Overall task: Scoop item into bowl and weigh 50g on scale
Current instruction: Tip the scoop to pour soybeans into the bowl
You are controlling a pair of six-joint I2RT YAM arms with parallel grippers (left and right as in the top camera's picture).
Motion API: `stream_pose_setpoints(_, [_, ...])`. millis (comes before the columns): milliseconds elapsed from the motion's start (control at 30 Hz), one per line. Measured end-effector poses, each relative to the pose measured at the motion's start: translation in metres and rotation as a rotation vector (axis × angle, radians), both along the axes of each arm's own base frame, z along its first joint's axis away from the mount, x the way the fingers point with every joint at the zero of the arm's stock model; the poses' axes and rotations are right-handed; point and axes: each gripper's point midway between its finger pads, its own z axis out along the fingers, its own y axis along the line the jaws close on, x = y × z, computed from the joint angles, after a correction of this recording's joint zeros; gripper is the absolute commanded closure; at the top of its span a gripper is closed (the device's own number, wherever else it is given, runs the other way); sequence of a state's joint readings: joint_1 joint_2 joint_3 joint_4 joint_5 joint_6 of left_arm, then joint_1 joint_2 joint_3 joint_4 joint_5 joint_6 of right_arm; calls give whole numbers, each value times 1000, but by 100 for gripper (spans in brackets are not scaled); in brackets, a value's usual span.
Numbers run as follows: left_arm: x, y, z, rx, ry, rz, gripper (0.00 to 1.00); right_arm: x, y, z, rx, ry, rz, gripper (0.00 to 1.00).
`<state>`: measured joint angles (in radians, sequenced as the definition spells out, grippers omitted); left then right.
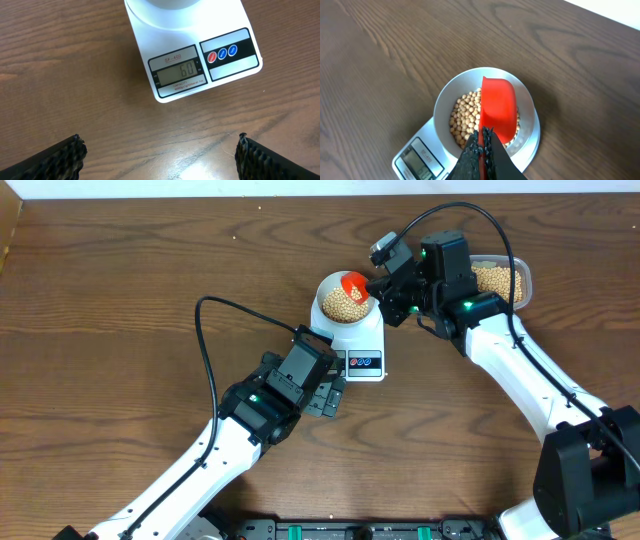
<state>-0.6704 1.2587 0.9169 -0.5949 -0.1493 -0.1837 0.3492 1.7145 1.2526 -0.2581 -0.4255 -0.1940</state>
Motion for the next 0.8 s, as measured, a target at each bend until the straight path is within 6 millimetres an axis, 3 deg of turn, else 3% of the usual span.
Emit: stream_pose_setpoints(800, [0, 0, 0, 0, 0, 0, 2, -5, 7, 3, -109, -181, 215, 99])
